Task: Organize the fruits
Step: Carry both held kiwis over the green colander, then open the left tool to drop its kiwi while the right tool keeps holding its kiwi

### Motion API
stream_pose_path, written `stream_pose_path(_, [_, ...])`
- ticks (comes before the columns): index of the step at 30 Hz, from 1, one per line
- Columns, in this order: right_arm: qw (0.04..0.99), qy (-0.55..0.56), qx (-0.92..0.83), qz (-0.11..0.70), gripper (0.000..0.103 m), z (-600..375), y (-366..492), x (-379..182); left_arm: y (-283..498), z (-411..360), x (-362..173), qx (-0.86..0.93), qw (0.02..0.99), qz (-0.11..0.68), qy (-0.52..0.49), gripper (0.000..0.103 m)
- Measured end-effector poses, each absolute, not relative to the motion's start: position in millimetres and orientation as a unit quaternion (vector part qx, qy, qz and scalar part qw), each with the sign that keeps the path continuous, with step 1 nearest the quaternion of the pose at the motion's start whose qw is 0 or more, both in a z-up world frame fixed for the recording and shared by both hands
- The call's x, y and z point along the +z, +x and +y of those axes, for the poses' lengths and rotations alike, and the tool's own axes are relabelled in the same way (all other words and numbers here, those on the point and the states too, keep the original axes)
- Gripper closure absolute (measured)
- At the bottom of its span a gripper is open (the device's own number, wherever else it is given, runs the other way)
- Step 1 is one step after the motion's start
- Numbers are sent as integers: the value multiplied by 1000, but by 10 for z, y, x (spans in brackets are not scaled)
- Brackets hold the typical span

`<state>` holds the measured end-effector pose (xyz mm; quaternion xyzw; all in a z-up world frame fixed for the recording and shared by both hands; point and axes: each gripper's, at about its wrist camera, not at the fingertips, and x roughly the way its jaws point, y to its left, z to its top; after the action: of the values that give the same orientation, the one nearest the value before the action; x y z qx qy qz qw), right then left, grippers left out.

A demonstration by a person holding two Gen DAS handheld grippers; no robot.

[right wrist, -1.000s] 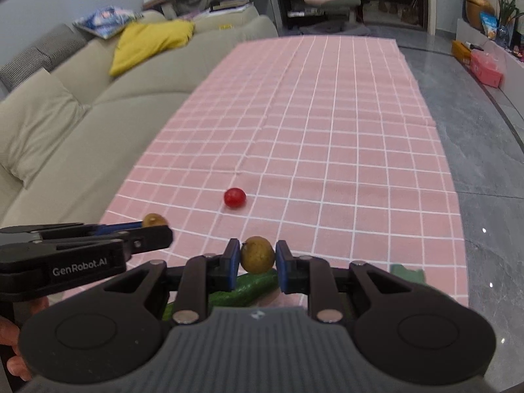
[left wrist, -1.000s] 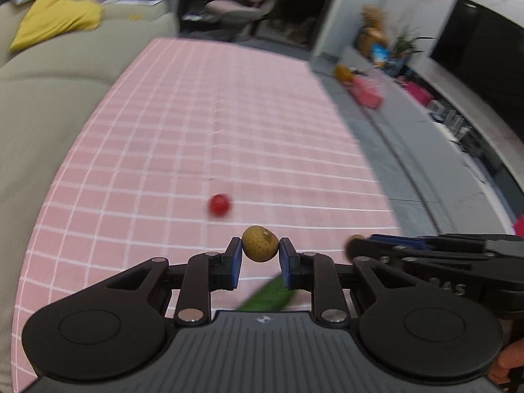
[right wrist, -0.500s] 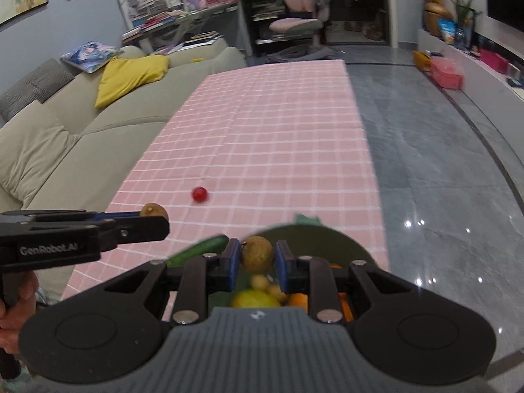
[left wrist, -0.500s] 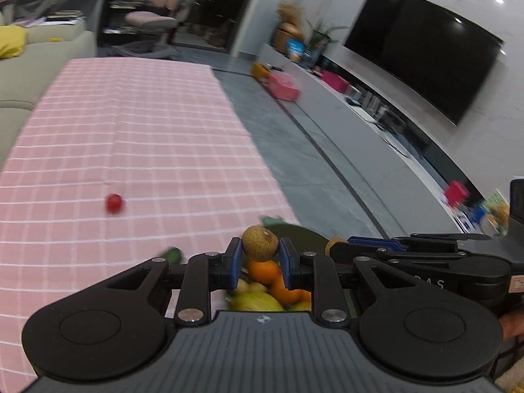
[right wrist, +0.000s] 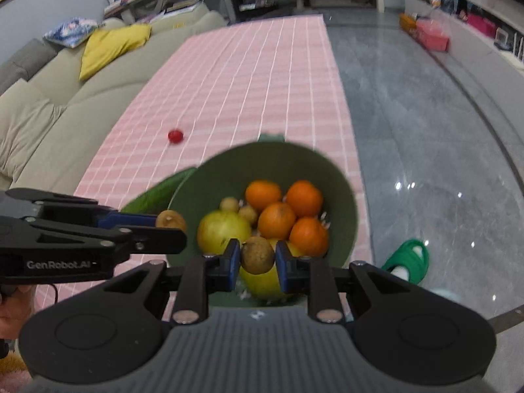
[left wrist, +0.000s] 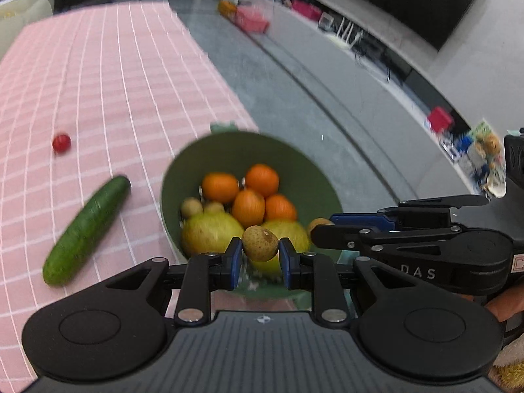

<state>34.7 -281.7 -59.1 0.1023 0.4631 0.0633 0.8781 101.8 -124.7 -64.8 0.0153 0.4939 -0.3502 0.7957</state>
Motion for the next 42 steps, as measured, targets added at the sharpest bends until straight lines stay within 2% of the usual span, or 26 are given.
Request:
stream_pose_path(7, [862,95,73,493,84,-2746,411,-766,1053,-1293,-827,-349,770,533,32,76])
stream_pose_path(13, [857,84,65,505,84,-2737,469,-810,1069,-1398,-896,-347,762,541,80,76])
stream_pose_path(25, [848,69,61,521,84,-2675,537,-870,1081,-1468,-947,-351,756,542,104,76])
stream_pose_path(33, [848,67,57,522,84,-2678,518,-865,1080,-1430,-943,-351,762,536,97,67])
stream_pose_path(38, [851,64,53,518,84,-2658,511,-835,1081,-1343,-824,-345,774,524,86,50])
stream_pose_path(42, [853,69,55,514,83,-2635,515,-808,1092,-1205,-652,-334,787,514,71,48])
